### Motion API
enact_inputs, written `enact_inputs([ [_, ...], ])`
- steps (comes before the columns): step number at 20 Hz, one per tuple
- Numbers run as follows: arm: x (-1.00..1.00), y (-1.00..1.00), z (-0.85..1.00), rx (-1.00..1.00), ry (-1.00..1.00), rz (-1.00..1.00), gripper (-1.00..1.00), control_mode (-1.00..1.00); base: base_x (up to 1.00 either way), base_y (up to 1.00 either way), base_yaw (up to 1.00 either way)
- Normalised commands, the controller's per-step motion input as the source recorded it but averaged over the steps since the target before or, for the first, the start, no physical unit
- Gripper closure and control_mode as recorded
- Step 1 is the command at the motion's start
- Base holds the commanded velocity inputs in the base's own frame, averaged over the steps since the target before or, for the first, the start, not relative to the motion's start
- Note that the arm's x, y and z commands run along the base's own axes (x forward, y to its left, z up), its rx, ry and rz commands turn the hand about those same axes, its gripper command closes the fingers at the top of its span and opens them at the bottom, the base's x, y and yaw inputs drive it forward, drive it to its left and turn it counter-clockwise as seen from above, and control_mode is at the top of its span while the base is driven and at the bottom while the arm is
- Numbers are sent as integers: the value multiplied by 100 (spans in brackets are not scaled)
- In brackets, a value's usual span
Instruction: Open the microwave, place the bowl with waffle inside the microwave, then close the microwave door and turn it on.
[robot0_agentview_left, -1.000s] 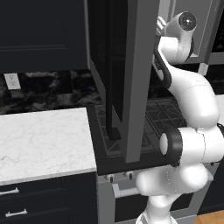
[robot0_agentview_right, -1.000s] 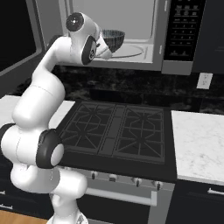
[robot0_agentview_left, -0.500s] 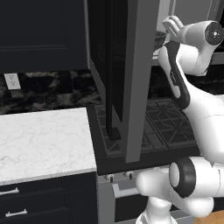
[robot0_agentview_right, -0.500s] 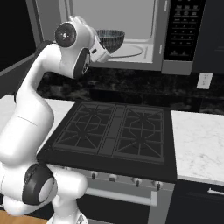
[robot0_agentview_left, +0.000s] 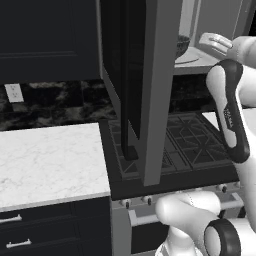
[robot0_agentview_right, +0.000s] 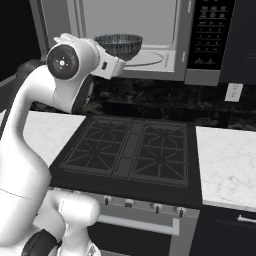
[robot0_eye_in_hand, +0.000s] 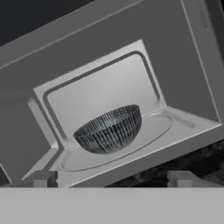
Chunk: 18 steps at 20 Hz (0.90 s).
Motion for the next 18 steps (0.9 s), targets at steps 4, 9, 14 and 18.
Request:
enact_inputs([
  [4,-100,60,8,-32,-7,10,-100,-100,0,0,0],
  [9,-100,29,58,-29,0,5,-100,-100,0,0,0],
  [14,-98,4,41,-24,9,0,-100,-100,0,0,0],
  [18,-100,7,-11,-11,-2,1,-100,-100,0,0,0],
])
